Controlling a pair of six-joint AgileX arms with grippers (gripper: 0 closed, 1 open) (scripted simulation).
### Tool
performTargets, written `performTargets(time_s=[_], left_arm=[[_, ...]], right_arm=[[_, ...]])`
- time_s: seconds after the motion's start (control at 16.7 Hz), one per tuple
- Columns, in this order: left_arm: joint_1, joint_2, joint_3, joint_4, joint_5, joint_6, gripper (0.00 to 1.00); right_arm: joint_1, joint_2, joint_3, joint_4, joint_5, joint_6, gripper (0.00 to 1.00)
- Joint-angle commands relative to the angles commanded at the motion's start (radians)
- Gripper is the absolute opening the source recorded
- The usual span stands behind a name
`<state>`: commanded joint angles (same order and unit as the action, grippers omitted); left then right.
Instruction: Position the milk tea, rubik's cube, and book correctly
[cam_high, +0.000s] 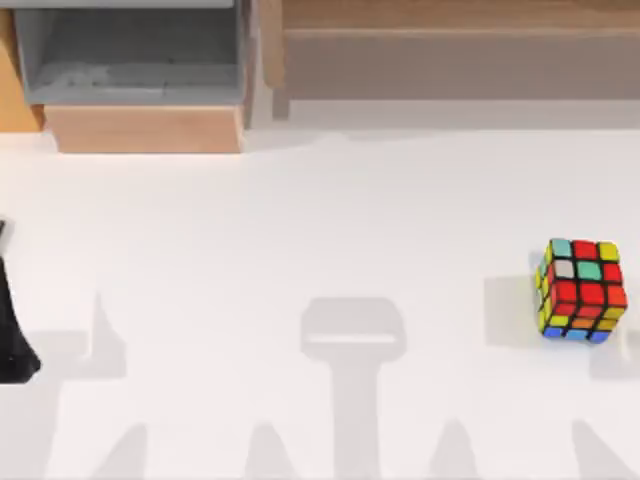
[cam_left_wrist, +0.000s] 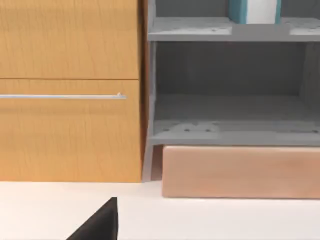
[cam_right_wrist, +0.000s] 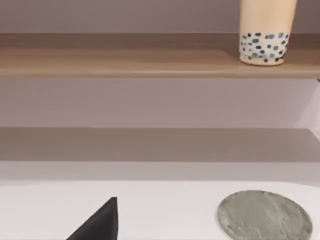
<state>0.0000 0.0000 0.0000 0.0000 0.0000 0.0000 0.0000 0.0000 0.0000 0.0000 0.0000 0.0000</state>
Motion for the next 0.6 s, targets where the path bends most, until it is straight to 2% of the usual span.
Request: performTargets(time_s=[0.3,0.6], left_arm=[[0.000,0.000,0.000,0.000,0.000,0.000,1.00],[0.000,0.000,0.000,0.000,0.000,0.000,1.00]], right_arm=[[-0.014,0.063,0.049,0.040,-0.009,0.001,1.00],[-0.064,0.383,0.252,0.202,-0.052,0.002,1.00]])
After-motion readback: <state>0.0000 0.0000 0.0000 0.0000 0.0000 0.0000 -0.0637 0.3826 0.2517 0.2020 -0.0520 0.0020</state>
